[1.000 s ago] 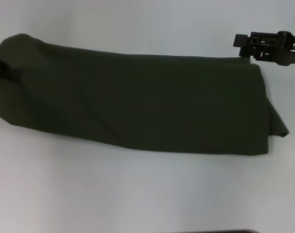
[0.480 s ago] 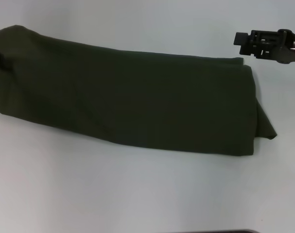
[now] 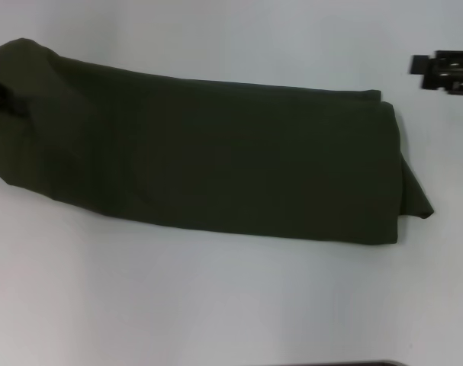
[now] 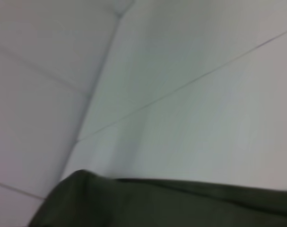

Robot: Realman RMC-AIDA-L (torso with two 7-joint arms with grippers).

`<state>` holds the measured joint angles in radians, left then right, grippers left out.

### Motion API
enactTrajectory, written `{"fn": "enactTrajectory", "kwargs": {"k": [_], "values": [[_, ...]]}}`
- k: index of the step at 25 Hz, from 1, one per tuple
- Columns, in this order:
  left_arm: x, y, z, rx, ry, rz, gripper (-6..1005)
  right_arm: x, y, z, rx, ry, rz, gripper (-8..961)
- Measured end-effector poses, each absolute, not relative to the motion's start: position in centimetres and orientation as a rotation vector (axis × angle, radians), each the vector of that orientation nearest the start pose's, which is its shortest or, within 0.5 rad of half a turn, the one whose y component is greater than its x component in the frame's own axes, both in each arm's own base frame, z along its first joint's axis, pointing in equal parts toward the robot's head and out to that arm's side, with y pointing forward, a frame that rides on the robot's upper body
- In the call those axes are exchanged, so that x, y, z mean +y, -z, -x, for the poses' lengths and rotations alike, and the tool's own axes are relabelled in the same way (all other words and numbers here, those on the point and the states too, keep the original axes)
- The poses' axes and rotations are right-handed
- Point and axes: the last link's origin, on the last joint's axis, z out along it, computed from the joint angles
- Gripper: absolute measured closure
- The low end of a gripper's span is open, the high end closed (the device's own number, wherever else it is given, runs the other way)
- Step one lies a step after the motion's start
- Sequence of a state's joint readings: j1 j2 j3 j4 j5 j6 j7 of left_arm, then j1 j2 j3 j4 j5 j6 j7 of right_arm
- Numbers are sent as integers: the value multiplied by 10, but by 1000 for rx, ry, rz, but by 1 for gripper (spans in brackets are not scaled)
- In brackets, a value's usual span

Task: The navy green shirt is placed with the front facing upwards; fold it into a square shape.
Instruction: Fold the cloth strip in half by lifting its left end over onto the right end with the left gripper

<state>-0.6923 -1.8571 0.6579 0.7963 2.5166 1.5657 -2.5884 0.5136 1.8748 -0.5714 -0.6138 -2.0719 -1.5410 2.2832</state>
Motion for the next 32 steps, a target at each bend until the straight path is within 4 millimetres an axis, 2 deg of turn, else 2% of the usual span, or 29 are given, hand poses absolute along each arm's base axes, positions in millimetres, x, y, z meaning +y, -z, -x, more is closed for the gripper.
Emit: {"fn": "enactTrajectory", "kwargs": {"k": [4,8,16,25,32], "values": [[383,-104,287,-1813,81,2130,850,341,-101,-326,1828,-644,2109,303],[382,-103,284,-1821,64,2153,850,340,-101,-325,1855,-564,2128,303],[379,-104,271,-1833,76,2221,849,346,-95,-315,1858,-547,2168,303],[378,-102,226,-1828,197,2437,849,354,-86,-302,1848,-495,2226,303],[373,-74,181,-1839,366,2654,850,358,-83,-296,1835,-497,2246,303]]}}
